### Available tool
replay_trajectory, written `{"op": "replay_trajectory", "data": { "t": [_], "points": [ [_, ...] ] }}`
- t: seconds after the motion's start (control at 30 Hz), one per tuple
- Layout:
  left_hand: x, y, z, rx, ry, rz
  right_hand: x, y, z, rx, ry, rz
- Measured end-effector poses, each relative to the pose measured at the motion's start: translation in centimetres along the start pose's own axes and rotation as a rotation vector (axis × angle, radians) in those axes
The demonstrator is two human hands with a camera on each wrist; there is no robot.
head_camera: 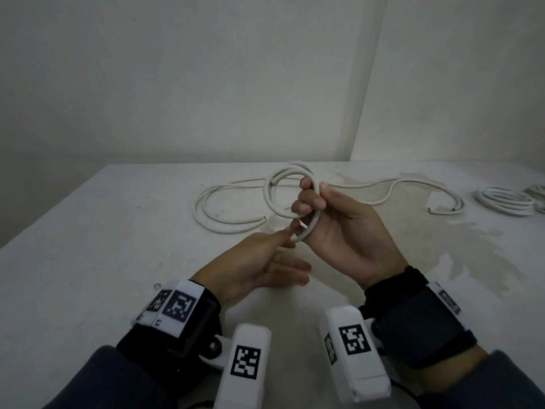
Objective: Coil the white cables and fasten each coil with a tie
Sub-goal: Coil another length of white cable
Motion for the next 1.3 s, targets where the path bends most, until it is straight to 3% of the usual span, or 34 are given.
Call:
{"op": "replay_trajectory", "data": {
  "t": [0.1, 0.23, 0.37, 0.93, 1.3],
  "points": [
    [0.0, -0.7, -0.3, 0.127, 0.204, 0.204, 0.4, -0.1, 0.4, 0.017, 0.035, 0.012],
    [1.3, -0.8, -1.4, 0.305, 0.249, 0.484, -0.1, -0.2, -0.5, 0.121, 0.015, -0.038],
    [2.1, -0.6, -1.9, 0.336, 0.257, 0.622, -0.2, -0.1, -1.4, 0.175, 0.029, 0.014],
    [2.7, -0.6, -1.9, 0.055, 0.424, 0.436, 0.8, 0.1, -0.9, 0.091, 0.174, 0.234],
    [3.8, 0.7, -1.4, -0.024, -0.113, 0.424, 1.0, 0.6, -0.7, -0.063, 0.306, 0.371]
  ]
}}
Point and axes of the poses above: each hand's wrist, its own y-axis away from the middle knuckle, its own z-axis out of the palm, x = y × z, the point moved 3 cm from there along -y, towards the middle knuckle, and after that the axes turned 13 degrees about z, right-handed, at the moved point
